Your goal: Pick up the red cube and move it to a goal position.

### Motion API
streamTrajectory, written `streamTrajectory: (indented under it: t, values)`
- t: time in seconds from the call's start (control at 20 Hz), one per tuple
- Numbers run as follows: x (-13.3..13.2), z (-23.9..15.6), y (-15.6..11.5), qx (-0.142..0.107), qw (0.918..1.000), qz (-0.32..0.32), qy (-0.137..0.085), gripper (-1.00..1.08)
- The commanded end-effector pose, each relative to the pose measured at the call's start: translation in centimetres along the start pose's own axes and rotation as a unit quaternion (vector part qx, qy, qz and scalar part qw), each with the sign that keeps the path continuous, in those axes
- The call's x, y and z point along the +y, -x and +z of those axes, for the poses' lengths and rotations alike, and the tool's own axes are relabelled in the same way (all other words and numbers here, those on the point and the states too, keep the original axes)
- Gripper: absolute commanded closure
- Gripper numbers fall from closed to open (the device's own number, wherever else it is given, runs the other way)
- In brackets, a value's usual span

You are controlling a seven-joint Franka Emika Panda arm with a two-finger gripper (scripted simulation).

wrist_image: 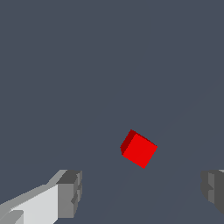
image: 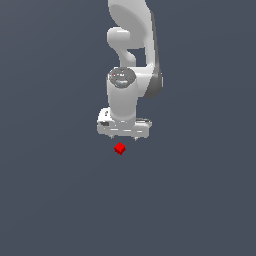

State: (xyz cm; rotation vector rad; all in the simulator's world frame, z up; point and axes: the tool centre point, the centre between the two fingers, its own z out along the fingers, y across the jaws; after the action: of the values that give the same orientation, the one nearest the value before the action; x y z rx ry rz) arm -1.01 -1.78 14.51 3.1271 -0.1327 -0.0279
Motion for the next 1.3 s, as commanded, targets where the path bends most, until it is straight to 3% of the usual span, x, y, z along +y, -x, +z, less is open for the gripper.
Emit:
streamTrajectory:
  t: [0.0,0.3,0.75,1.0,1.25]
  values:
    - [0.2,1.0,0.1,0.000,0.9998,0.021,0.000,-0.92]
    - [1.0,4.4,0.4,0.002,0.9954,0.096,-0.002,-0.92]
    - [2.0,10.0,1.1,0.006,0.9763,0.216,-0.005,-0.92]
    - [2.3,11.8,1.3,0.007,0.9669,0.255,-0.007,-0.92]
    - [2.4,12.6,1.4,0.007,0.9624,0.272,-0.008,-0.92]
